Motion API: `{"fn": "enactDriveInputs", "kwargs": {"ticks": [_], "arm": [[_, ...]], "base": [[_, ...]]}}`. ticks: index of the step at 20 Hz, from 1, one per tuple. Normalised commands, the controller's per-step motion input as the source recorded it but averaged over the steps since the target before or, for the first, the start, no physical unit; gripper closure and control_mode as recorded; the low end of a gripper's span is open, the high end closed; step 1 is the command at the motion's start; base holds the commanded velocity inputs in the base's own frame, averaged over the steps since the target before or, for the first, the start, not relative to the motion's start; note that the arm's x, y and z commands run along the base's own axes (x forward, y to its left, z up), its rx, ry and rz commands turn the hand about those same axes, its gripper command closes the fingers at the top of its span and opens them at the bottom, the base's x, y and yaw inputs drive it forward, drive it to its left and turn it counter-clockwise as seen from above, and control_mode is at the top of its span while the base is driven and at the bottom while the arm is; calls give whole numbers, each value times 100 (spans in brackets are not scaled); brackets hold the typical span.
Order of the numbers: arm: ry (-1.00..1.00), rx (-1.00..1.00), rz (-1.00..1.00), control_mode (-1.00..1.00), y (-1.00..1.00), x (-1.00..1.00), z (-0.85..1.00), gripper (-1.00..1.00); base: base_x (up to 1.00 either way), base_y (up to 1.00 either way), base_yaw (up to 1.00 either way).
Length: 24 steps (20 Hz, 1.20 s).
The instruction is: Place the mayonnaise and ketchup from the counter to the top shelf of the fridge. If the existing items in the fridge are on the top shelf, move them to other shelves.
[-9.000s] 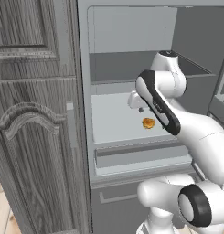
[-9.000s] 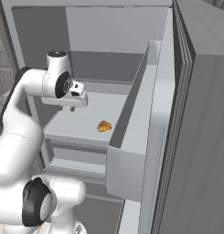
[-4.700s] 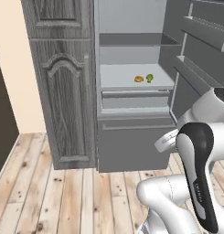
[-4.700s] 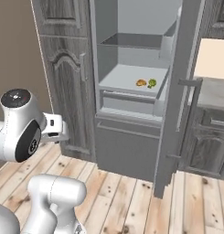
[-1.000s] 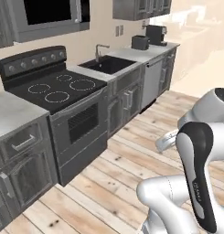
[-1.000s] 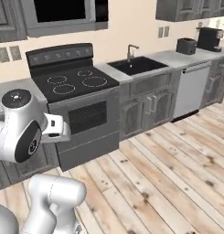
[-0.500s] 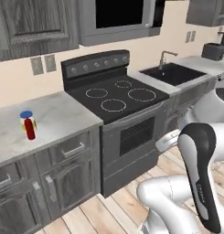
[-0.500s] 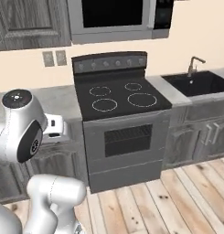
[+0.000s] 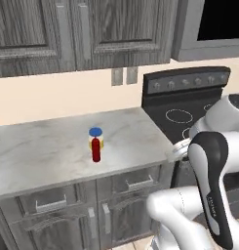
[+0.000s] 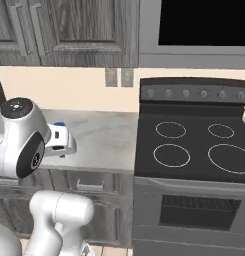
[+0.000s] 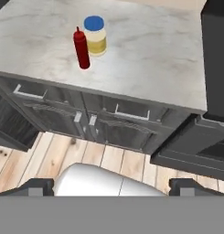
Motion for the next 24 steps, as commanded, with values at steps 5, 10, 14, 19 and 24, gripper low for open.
{"fn": "enactDriveInputs", "kwargs": {"ticks": [5, 10, 14, 19, 24], "arm": [[0, 0, 0, 100, 0, 0, 0, -100], [0, 0, 0, 100, 0, 0, 0, -100], [0, 0, 0, 100, 0, 0, 0, -100], [0, 0, 0, 100, 0, 0, 0, -100], [0, 0, 0, 100, 0, 0, 0, -100]], "base": [[77, 27, 48], [-23, 13, 28], [-17, 43, 14], [2, 65, 0], [3, 13, 0]]}}
